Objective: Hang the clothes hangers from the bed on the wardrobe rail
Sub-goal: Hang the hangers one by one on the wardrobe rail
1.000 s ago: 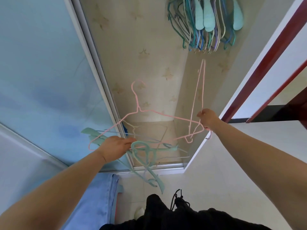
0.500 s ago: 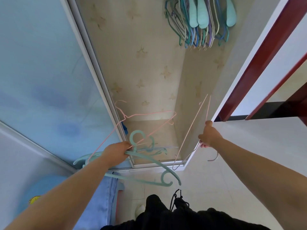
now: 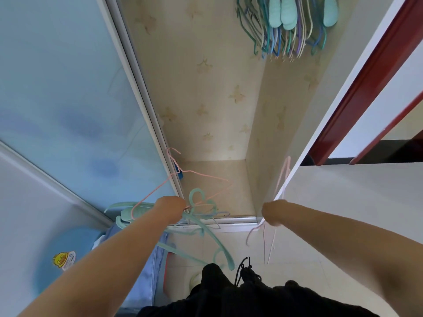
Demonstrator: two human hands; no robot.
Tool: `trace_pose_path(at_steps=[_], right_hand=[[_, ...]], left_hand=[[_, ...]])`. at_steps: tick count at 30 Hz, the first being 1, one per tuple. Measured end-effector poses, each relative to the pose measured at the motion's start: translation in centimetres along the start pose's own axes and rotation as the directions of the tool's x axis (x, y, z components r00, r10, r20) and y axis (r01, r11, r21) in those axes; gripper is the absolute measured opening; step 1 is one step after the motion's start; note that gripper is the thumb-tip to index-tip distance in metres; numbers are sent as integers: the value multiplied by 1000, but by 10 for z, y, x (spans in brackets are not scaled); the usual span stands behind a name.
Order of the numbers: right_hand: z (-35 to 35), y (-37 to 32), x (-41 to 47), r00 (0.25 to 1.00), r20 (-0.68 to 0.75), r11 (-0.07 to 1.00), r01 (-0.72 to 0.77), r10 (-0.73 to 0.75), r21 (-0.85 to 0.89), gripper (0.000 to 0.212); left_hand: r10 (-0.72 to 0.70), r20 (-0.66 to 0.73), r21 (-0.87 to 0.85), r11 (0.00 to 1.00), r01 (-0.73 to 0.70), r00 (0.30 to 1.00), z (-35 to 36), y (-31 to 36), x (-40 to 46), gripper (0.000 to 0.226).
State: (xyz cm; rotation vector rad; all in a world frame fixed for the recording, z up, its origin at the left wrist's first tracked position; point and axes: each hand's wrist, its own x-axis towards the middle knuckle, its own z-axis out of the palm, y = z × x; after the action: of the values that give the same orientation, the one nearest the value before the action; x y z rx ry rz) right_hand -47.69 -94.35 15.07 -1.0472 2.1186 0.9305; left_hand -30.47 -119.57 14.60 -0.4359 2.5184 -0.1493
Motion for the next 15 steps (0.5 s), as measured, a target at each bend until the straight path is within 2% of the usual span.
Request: trace_pose_path(at_steps=[1,3,9,12,15], right_hand=[[5,-5,1,1000,20,998,-6,7,-61,38],[13,-9,4,999,-29,993,-41,38,-112,37],[21,9,3,974,-32,974,-225,224,-21,42],[24,17,3,965,90,938,-260,246,229,36],[16,23,-3,947,264,788,-302,183,536,32]], left_hand=[[-2,3,8,1000,2,1000,0,2,0,22],[-1,3,27,1000,1,1000,0,5,0,21],[17,1,33,999,-17,1000,-16,12,5,19],[10,11,32,999,-10,1000,-23,16,7,18],[-9,32,6,1000,9,999,-27,20,11,21]])
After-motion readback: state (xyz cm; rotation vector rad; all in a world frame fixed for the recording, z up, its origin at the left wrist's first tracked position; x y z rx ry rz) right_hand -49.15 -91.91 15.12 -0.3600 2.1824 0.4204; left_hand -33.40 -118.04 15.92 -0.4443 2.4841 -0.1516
